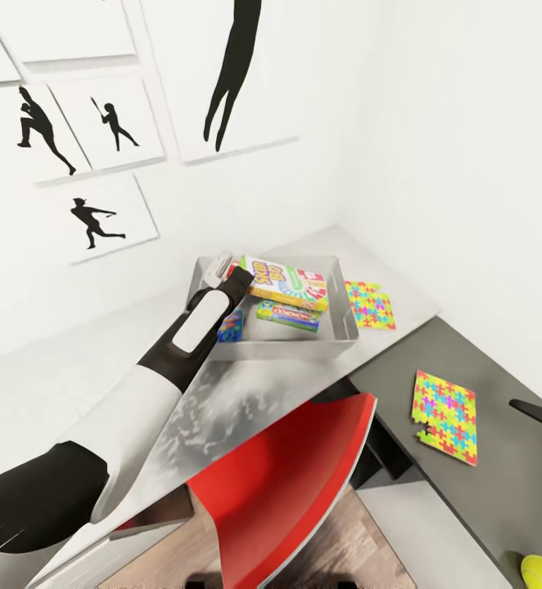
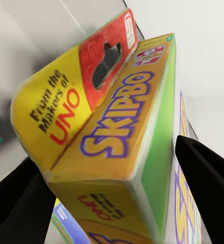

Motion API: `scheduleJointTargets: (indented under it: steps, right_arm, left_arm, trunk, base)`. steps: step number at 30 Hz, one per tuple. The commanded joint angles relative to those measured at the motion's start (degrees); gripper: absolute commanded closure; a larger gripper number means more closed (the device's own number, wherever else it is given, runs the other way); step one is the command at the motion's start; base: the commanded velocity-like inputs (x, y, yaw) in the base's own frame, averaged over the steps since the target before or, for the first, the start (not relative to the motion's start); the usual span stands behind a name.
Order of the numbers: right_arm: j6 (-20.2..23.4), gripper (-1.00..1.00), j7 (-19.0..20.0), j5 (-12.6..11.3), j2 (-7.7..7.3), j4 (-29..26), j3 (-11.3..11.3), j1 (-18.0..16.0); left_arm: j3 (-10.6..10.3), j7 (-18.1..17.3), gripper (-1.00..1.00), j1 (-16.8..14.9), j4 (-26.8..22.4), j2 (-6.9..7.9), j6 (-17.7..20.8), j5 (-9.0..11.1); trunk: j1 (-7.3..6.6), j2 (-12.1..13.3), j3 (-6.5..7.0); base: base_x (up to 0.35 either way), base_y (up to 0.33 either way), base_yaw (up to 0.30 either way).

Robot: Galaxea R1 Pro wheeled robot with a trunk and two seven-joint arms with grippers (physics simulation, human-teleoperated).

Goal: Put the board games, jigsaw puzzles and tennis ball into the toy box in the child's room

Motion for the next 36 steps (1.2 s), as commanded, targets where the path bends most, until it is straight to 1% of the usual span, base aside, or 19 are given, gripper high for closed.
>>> scheduleJointTargets:
  steps: [1,6,10,15,32,34,36]
  right_arm:
    - [0.2,-1.0,0.2,0.1,0.02,0.0,0.0,0.0]
    - [0.2,-1.0,0.2,0.1,0.09,0.0,0.1,0.0]
    - [0.2,-1.0,0.2,0.1,0.21,0.0,0.2,0.0]
    - [0.1,-1.0,0.4,0.1,0.27,0.0,0.2,0.0]
    - [0.0,-1.0,0.6,0.1,0.33,0.0,0.2,0.0]
    - [0.0,-1.0,0.7,0.1,0.33,0.0,0.2,0.0]
    - [0.0,-1.0,0.7,0.1,0.33,0.0,0.2,0.0]
  left_arm:
    - [-0.1,0.1,1.0,-0.1,-0.1,0.01,0.1,0.1]
    - [-0.1,-1.4,1.0,-0.2,0.0,0.04,0.1,0.0]
    - [-0.1,-3.9,1.0,-0.5,0.3,0.16,0.1,0.0]
    - [-0.1,-5.1,1.0,-0.5,0.5,0.37,0.0,0.0]
    - [-0.1,-5.8,1.0,-0.6,0.8,0.57,0.0,-0.1]
    - [-0.1,-5.9,1.0,-0.6,0.8,0.62,0.0,-0.4]
    - [0.0,-5.9,1.0,-0.7,0.9,0.67,0.0,-1.2]
  trunk:
    - [0.03,-0.1,-0.18]
    - [0.03,-0.1,-0.65]
    - [0.03,-0.1,-0.97]
    - [0.03,-0.1,-1.17]
    - [0.03,-0.1,-1.35]
    - [0.03,-0.1,-1.43]
    - [0.03,-0.1,-1.53]
  base:
    - [0.0,0.0,0.0]
    - [0.0,0.0,0.0]
    - [0.0,0.0,0.0]
    - [0.0,0.0,0.0]
    - [0.0,0.0,0.0]
    - [0.0,0.0,0.0]
    - [0.0,0.0,0.0]
